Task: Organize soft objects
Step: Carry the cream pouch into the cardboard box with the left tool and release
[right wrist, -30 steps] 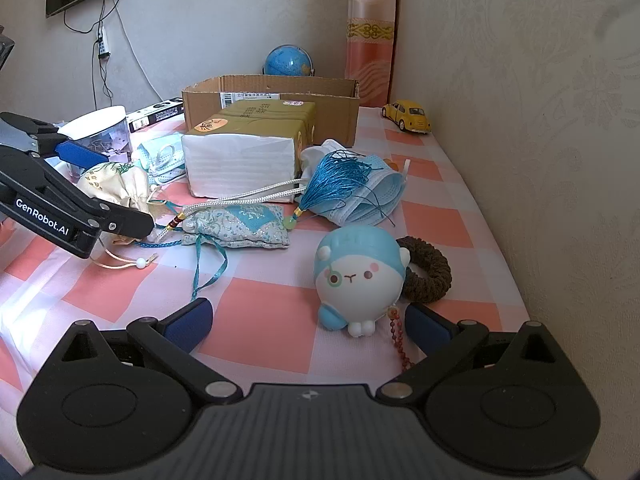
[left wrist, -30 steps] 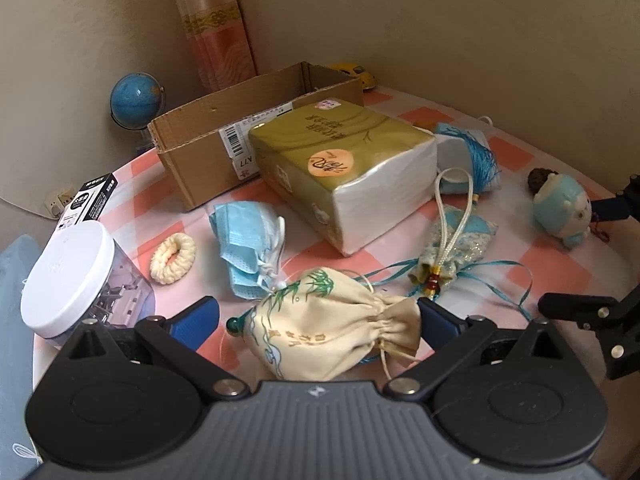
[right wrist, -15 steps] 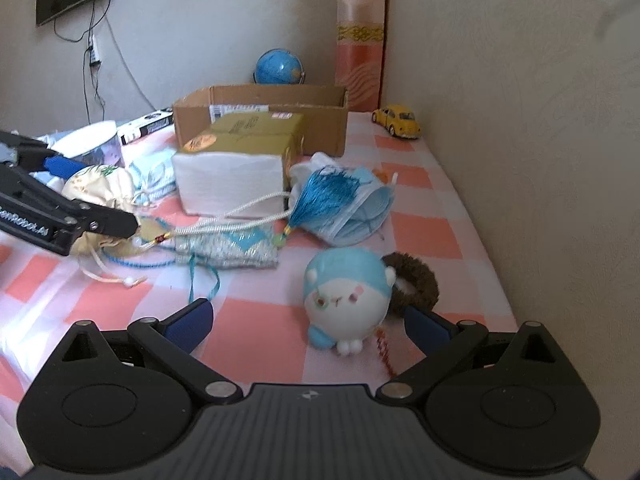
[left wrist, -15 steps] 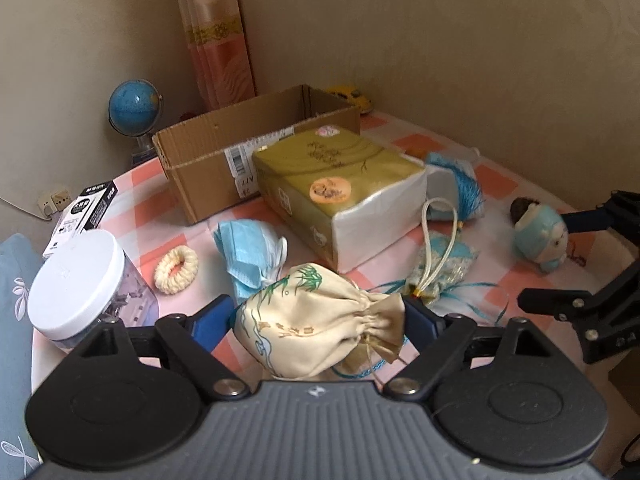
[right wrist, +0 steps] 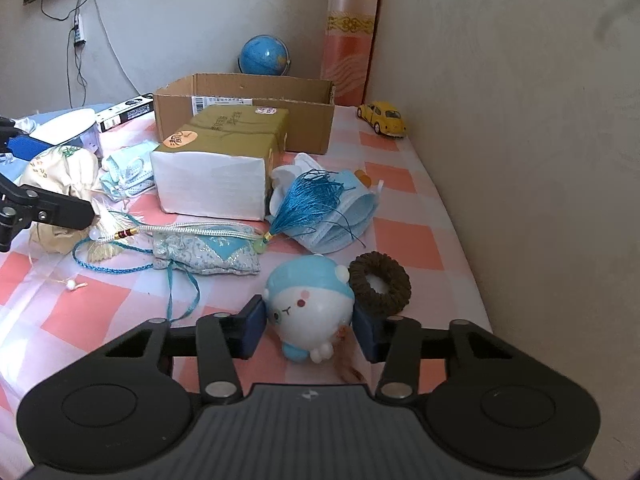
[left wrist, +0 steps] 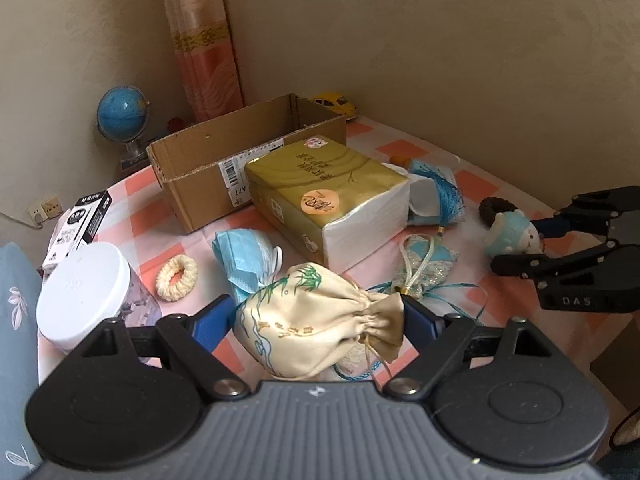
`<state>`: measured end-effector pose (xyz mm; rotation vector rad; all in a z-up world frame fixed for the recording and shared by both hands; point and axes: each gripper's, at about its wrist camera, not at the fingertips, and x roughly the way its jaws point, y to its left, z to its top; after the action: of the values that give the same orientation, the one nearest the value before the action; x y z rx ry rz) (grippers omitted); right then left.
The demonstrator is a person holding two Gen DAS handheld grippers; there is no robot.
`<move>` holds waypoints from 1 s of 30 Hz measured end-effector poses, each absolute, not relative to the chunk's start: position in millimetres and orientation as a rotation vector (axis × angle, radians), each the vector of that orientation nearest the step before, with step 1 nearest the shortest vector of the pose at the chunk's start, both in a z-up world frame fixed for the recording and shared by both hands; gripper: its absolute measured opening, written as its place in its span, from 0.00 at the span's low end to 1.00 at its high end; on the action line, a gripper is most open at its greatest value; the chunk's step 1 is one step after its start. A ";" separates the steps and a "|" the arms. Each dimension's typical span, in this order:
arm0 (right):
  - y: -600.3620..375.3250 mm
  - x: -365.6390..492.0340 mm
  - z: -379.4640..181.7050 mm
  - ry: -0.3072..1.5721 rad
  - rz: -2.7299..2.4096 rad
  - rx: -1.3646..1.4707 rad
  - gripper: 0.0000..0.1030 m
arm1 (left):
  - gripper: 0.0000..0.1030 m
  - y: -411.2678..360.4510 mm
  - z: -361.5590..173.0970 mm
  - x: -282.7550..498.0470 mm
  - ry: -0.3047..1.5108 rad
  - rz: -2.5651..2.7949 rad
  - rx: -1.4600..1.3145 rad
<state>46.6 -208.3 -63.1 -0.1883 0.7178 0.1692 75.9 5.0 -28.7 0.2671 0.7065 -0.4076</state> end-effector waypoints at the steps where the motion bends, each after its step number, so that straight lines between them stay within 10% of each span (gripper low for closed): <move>1: -208.3 45.1 -61.6 0.715 0.168 -0.186 0.50 | 0.84 5.5 -26.4 75.0 0.705 -0.411 0.271; 30: -199.2 43.7 18.4 0.638 0.321 -0.192 0.49 | 0.83 -5.9 79.9 161.0 0.641 -0.448 0.271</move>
<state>43.7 -199.2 18.4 -0.1918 0.6378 0.3211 161.0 -5.9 79.9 0.2714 0.6408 -0.4484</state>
